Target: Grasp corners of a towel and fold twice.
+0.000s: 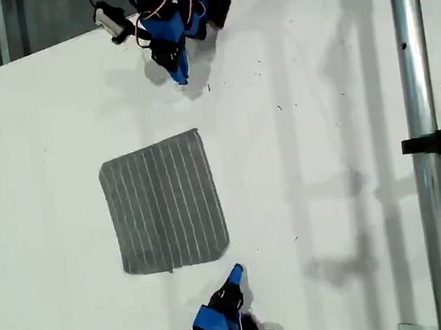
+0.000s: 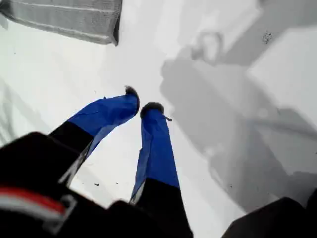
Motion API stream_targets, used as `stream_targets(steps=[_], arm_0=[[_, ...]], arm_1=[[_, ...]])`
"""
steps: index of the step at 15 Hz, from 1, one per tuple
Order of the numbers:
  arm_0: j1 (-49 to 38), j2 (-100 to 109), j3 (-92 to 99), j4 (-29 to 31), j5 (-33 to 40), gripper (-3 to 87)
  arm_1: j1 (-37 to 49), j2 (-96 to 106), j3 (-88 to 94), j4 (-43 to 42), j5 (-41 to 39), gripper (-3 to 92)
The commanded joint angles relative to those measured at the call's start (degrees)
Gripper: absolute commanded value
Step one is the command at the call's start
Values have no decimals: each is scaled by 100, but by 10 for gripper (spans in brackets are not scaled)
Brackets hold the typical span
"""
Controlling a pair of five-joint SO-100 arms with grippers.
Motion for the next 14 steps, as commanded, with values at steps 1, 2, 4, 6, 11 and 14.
stream_targets(steps=[1, 2, 4, 6, 11, 14], arm_0=[[-1837, 35, 9, 53, -2549, -29], [-1837, 35, 9, 53, -2540, -29], [-1837, 35, 9, 53, -2540, -29], [-1837, 35, 18, 53, -2549, -29], [-1802, 35, 18, 53, -2558, -29], [-1749, 35, 18, 53, -2558, -29]], arm_1=[[-167, 26, -70, 62, -53, -3], [-176, 26, -70, 62, -53, -3], [-176, 26, -70, 62, -53, -3], [-220, 26, -70, 62, -44, -3], [-290, 26, -70, 62, -62, -3], [-325, 26, -70, 62, -70, -3]])
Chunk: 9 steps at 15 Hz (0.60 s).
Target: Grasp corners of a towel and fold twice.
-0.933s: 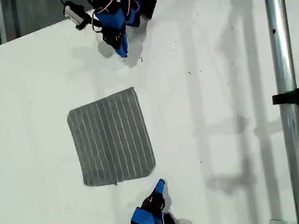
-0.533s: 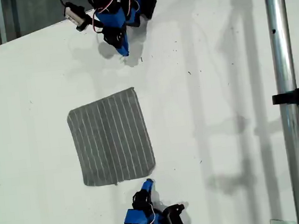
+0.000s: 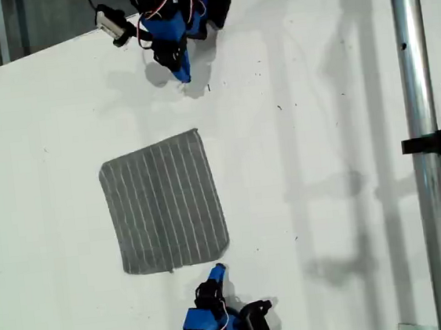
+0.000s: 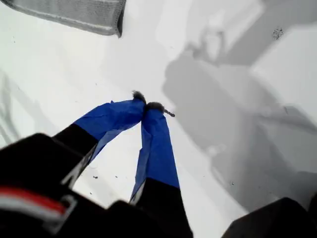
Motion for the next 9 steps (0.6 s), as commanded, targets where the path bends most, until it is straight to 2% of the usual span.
stream_targets(steps=[1, 3, 5, 7, 9], arm_0=[[9, 35, -18, 18, -53, -29], [18, 35, -18, 18, -88, -29], [132, 35, -18, 18, -185, -29], [193, 35, -18, 18, -246, -29], [211, 35, -18, 18, -255, -29]], arm_1=[[-97, 26, -70, 44, -79, -3], [-246, 26, -88, 35, -105, -3], [-325, 18, -290, -229, -598, -3], [-132, -677, -1090, -501, -1362, -3], [44, -2487, -2575, -782, -2215, -3]])
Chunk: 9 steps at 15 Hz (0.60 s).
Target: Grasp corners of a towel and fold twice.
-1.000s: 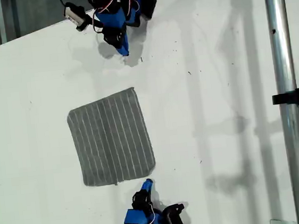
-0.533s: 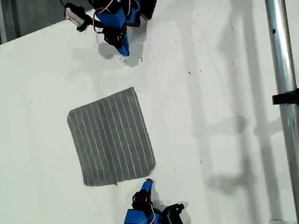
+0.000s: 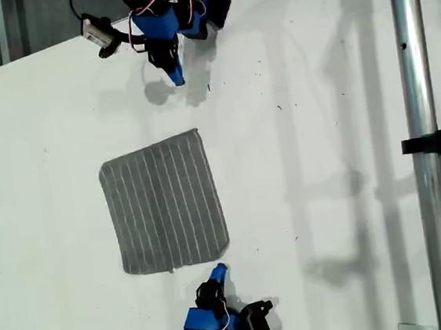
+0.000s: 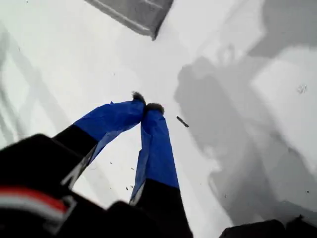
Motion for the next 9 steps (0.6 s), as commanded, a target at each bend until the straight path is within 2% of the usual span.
stream_targets(steps=[1, 3, 5, 9], arm_0=[[79, 35, -18, 18, -88, -29], [97, 35, -18, 18, -105, -29], [97, 35, -18, 18, -114, -29], [97, 35, -18, 18, -114, -29]], arm_1=[[132, -2083, -2065, -316, -1002, -3], [176, -4025, -3938, -237, -1969, -3], [88, -5555, -5660, 185, -2777, -3], [-202, -6864, -7462, 642, -4289, -3]])
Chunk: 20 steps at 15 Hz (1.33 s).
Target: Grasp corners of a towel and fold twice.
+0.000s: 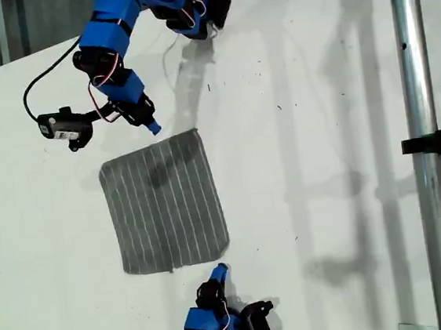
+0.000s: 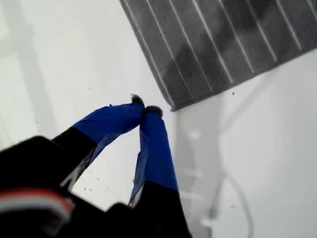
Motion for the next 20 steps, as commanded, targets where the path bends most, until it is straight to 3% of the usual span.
stream_targets(steps=[1, 3, 5, 12, 20], arm_0=[[44, 35, -18, 18, -70, -29], [35, 35, -18, 18, -53, -29], [26, 35, -18, 18, -35, -29], [53, 35, -18, 18, -70, -29], [26, 35, -18, 18, -53, -29]], arm_1=[[-149, -167, -844, 167, -721, 22], [-167, -316, -1037, 413, -984, 253], [-88, -413, -993, 501, -1230, 319], [413, -2285, 176, -1028, -1775, 317], [466, -3788, 79, -1767, -1819, 291]])
